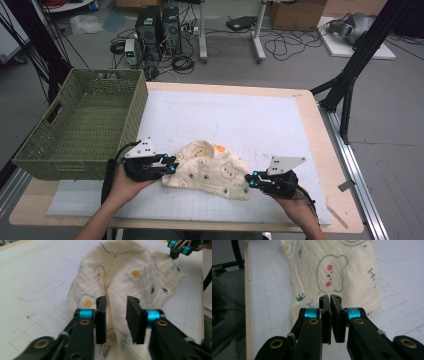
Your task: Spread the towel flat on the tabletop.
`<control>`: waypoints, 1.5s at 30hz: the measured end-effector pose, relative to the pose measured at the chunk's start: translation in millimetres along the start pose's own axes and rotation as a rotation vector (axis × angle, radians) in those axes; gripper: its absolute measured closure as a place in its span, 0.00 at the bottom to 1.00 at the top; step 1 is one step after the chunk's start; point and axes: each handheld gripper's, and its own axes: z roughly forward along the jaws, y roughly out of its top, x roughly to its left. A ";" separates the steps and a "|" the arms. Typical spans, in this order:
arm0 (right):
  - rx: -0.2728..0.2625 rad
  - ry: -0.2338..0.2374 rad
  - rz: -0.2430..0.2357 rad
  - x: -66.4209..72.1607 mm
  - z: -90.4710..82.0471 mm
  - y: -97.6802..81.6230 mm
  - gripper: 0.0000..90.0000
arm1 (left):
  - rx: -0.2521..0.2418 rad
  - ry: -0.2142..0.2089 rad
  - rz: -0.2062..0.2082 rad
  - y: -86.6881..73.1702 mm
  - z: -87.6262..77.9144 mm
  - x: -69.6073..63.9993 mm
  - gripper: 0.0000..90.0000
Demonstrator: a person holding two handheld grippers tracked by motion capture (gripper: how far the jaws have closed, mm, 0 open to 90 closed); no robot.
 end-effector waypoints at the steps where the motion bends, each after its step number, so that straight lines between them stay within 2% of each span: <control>1: 0.004 0.008 -0.005 0.4 0.3 -0.9 0.97 | -0.002 -0.006 -0.006 -1.1 0.7 0.8 0.73; 3: 0.001 0.011 0.000 0.8 0.2 -1.9 0.96 | 0.009 -0.004 -0.011 -3.5 3.7 1.9 0.73; 4: -0.008 0.011 0.001 -0.7 0.3 -1.8 0.92 | 0.016 -0.004 -0.016 -4.8 6.1 2.5 0.73; 5: -0.015 0.003 0.011 -2.1 1.1 -1.2 0.84 | 0.023 -0.006 -0.016 -6.3 8.9 3.6 0.73; 8: -0.033 0.000 0.019 -5.4 6.8 1.7 0.73 | 0.048 -0.012 -0.023 -10.9 18.3 5.5 0.73; 10: -0.023 -0.005 0.021 -6.4 14.5 3.3 0.66 | 0.065 -0.015 -0.031 -13.7 25.0 6.1 0.74; 12: -0.002 -0.004 0.019 -8.7 24.3 2.4 0.64 | 0.081 -0.024 -0.040 -15.8 32.2 6.4 0.75; 16: 0.078 0.004 0.010 -10.7 41.5 -1.3 0.63 | 0.127 -0.029 -0.026 -17.6 43.5 4.9 0.80; 19: 0.110 0.012 0.006 -11.5 48.1 -3.0 0.64 | 0.160 -0.037 -0.008 -19.1 49.2 2.4 0.86; 22: 0.132 0.024 0.012 -12.1 52.6 -6.2 0.70 | 0.179 -0.044 0.009 -20.8 52.2 -0.5 0.93; 23: 0.129 0.025 0.011 -12.7 52.4 -6.2 0.76 | 0.181 -0.045 0.010 -20.8 51.9 -1.1 0.94; 26: 0.133 0.064 0.023 -13.5 51.6 -6.4 0.95 | 0.177 -0.044 0.011 -19.1 48.8 -1.8 0.95; 29: 0.138 0.081 0.009 -11.8 50.3 -6.2 0.98 | 0.158 -0.042 0.009 -17.5 41.0 -3.0 0.96; 33: 0.127 0.109 0.002 -6.8 43.9 -7.5 0.98 | 0.147 -0.034 0.011 -17.6 28.5 -4.6 0.96; 36: 0.123 0.138 -0.008 0.4 37.0 -9.0 0.98 | 0.140 -0.043 0.014 -19.8 20.1 -7.2 0.95; 40: 0.119 0.164 -0.020 8.5 28.5 -11.3 0.95 | 0.115 -0.035 0.001 -19.3 11.0 -5.7 0.85; 43: 0.075 0.142 -0.017 6.0 21.9 -7.1 0.86 | 0.081 -0.012 -0.020 -16.1 5.8 -1.4 0.79; 45: 0.034 0.106 -0.001 -0.9 18.2 -0.9 0.81 | 0.063 0.012 -0.027 -14.0 4.4 1.4 0.76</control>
